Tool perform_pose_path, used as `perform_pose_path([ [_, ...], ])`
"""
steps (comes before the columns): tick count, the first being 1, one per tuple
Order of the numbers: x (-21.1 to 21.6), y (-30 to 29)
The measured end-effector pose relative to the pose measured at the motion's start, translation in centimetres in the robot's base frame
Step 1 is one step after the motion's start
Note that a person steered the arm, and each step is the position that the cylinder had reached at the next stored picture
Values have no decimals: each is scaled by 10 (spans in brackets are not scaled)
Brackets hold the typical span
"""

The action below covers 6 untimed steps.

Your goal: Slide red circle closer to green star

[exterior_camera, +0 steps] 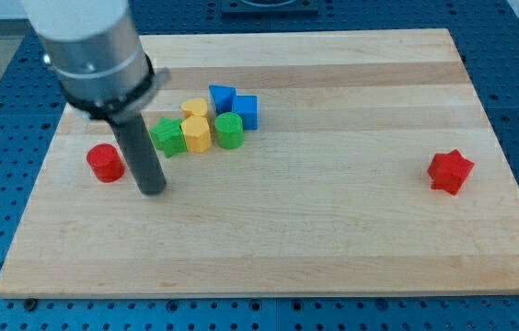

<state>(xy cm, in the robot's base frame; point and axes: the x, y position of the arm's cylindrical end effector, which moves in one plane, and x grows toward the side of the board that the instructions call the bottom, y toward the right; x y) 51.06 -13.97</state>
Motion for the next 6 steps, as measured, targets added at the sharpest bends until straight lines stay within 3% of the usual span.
perform_pose_path([
  [1,25,-18],
  [2,22,-53],
  [5,-114,-98],
  [6,-114,-100],
])
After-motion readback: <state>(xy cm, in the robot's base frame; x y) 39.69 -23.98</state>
